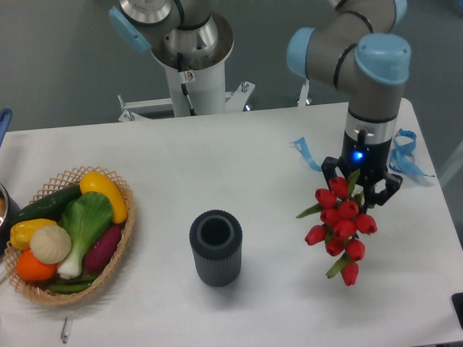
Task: Place the flowers on the table
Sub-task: 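Carry the tulips inward and lower them toward the table surface, then lay the tulips on the table beside the grey vase and open the gripper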
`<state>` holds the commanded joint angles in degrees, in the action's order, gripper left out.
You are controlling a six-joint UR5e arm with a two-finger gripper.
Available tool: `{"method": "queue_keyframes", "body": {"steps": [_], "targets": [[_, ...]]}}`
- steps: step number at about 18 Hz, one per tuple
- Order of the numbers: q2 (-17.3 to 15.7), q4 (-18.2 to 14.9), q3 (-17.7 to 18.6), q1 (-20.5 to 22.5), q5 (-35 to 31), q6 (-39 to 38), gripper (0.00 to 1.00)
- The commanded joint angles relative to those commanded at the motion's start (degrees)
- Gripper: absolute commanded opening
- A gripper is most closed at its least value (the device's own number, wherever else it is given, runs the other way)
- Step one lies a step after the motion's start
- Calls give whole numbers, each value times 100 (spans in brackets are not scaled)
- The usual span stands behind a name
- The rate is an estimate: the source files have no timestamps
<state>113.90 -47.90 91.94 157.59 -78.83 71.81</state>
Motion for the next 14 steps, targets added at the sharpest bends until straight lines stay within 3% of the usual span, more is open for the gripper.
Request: {"method": "queue_keyframes", "body": {"steps": [3,12,14], "targets": [[281,-17,-175,-124,-168,0,43],[703,-18,-290,-352,-168,-70,44],[712,-9,-308,-352,-151,-44,55]]}}
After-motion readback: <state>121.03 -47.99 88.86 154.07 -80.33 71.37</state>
